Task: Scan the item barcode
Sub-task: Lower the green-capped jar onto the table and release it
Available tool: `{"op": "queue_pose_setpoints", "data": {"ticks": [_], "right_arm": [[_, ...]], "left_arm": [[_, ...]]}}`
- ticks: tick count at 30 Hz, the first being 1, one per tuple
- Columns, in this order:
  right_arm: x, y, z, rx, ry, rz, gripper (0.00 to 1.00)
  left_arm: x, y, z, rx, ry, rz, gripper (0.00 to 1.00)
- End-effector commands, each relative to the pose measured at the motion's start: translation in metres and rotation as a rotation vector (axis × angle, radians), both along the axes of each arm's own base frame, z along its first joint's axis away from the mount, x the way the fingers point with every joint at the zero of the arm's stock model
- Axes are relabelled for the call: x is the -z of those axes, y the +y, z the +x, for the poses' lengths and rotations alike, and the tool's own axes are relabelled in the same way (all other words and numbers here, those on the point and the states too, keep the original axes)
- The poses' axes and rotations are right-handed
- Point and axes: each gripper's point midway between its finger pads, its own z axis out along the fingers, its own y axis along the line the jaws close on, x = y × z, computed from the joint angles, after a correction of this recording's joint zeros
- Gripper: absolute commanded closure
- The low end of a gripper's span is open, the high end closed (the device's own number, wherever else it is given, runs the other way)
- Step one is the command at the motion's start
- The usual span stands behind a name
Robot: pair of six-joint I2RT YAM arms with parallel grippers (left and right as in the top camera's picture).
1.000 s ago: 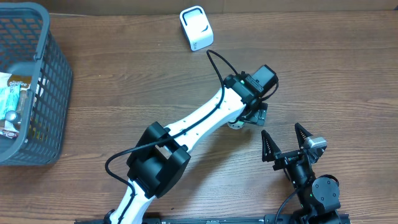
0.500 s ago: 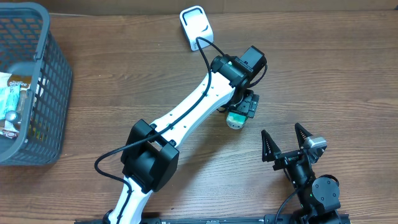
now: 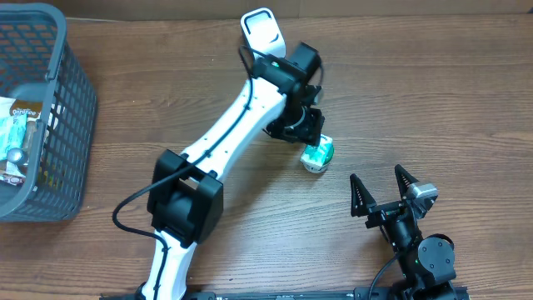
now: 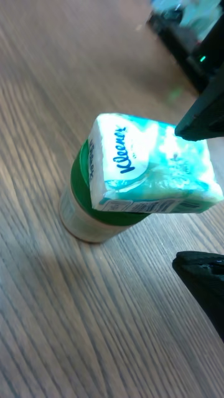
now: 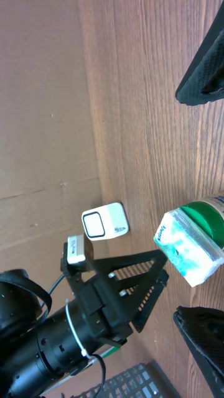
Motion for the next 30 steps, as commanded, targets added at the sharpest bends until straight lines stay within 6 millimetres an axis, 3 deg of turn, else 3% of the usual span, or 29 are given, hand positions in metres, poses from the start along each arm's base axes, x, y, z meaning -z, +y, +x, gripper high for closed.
{"op": "queue_pose_setpoints", "data": {"ticks": [1, 4, 8, 12, 19, 22, 30], "right_arm": [[0.002, -0.001, 0.000, 0.003, -0.002, 0.001, 0.00], [0.002, -0.001, 0.000, 0.003, -0.002, 0.001, 0.00], [0.002, -0.001, 0.000, 0.003, -0.002, 0.001, 0.00], [0.002, -0.001, 0.000, 0.003, -0.002, 0.001, 0.00], [0.002, -0.001, 0.000, 0.003, -0.002, 0.001, 0.00], [0.002, -0.001, 0.000, 0.003, -0.002, 0.001, 0.00], [0.002, -0.001, 0.000, 0.003, -0.002, 0.001, 0.00]], "left_arm": [[-0.010, -0.015, -0.007, 0.110, 0.017, -0.123, 0.42], [-0.010, -0.013, -0.007, 0.107, 0.021, -0.123, 0.50], [-0.009, -0.012, -0.009, 0.108, 0.032, -0.115, 0.47], [-0.007, -0.007, -0.009, 0.100, 0.038, -0.092, 0.52], [0.001, -0.005, -0.012, 0.097, 0.060, -0.076, 0.53], [0.009, -0.004, -0.015, 0.095, 0.075, -0.068, 0.59], [0.018, -0.002, -0.018, 0.092, 0.090, -0.061, 0.53]]}}
